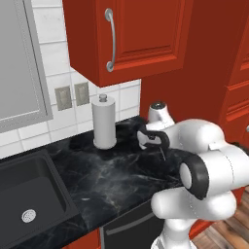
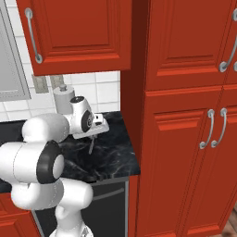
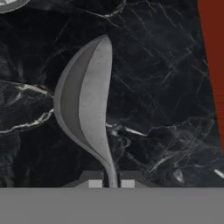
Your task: Take the fork and place it on the left side of the plate. Then take the spoon and place it on the right side of the plate. Make sure they're directly next to the plate.
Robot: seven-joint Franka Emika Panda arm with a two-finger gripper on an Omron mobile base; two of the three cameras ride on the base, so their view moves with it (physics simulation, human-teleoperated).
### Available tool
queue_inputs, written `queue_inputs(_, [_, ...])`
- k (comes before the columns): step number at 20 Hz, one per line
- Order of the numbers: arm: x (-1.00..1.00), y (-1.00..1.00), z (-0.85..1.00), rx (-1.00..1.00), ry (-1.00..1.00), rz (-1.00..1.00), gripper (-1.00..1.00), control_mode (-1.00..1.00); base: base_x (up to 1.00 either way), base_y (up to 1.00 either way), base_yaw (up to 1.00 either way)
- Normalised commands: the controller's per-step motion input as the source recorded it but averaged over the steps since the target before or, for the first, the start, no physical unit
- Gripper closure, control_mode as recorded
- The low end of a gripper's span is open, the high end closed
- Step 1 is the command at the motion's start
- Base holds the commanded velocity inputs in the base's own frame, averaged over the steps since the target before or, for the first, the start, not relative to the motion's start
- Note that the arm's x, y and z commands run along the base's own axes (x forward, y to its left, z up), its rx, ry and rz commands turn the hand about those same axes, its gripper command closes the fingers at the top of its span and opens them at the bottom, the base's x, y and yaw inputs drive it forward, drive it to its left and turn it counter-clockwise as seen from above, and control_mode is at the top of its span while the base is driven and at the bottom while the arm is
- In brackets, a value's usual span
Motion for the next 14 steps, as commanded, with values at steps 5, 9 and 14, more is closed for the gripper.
queue_inputs(5, [-0.51, -0.1, 0.53, 0.01, 0.0, 0.0, 1.0, -1.0, 0.0, 0.0, 0.0])
queue_inputs(9, [-0.64, -0.09, 0.38, 0.02, 0.0, 0.0, 1.0, -1.0, 0.0, 0.0, 0.0])
queue_inputs(14, [-0.75, -0.11, 0.54, 0.03, -0.01, 0.0, 1.0, -1.0, 0.0, 0.0, 0.0])
